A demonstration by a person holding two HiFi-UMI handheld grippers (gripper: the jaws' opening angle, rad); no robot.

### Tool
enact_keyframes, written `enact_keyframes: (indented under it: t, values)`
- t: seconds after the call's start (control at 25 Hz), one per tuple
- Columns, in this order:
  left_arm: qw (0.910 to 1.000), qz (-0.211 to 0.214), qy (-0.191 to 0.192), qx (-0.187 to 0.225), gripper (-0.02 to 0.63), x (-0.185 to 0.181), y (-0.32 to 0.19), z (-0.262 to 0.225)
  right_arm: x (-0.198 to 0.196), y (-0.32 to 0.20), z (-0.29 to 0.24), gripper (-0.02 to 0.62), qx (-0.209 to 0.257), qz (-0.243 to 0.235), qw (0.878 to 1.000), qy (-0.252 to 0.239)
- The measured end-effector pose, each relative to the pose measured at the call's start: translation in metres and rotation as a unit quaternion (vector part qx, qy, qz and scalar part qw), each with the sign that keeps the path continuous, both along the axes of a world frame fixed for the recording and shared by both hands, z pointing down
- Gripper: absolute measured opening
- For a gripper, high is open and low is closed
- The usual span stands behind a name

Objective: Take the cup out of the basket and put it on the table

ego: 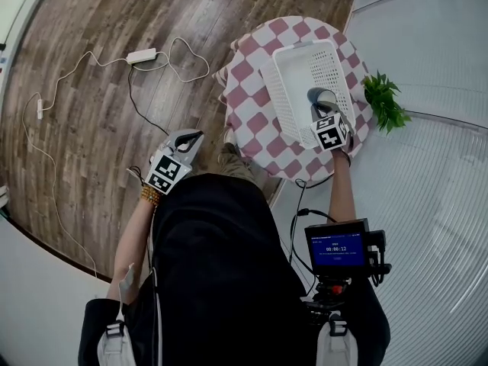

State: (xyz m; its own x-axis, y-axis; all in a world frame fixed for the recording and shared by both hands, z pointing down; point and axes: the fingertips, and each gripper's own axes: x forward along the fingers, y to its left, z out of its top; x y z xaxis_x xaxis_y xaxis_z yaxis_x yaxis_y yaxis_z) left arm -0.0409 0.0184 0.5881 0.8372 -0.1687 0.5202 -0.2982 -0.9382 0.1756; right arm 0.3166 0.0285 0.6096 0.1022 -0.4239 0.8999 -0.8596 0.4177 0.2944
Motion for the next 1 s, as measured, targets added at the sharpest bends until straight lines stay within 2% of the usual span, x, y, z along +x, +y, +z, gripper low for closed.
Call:
enact_keyframes:
  t: [0.48,0.68,0.84,1.0]
  values:
    - [0.9994,0.035,0.003,-0.001,0.003,0.009,0.003,0.001,-0.020,0.005,-0.044,0.037,0.054,0.005,0.998,0.011]
    - [0.9991,0.041,0.007,0.001,0.003,-0.013,0.008,0.006,-0.054,0.011,-0.058,0.037,0.074,0.004,0.997,0.020]
    - [0.9989,0.048,0.000,-0.001,0.003,-0.004,0.006,0.004,-0.057,0.012,-0.069,0.037,0.092,0.005,0.996,0.015]
    - [0.9986,0.053,-0.001,-0.003,0.003,-0.017,0.010,0.007,-0.084,0.018,-0.079,0.037,0.108,0.002,0.994,0.015]
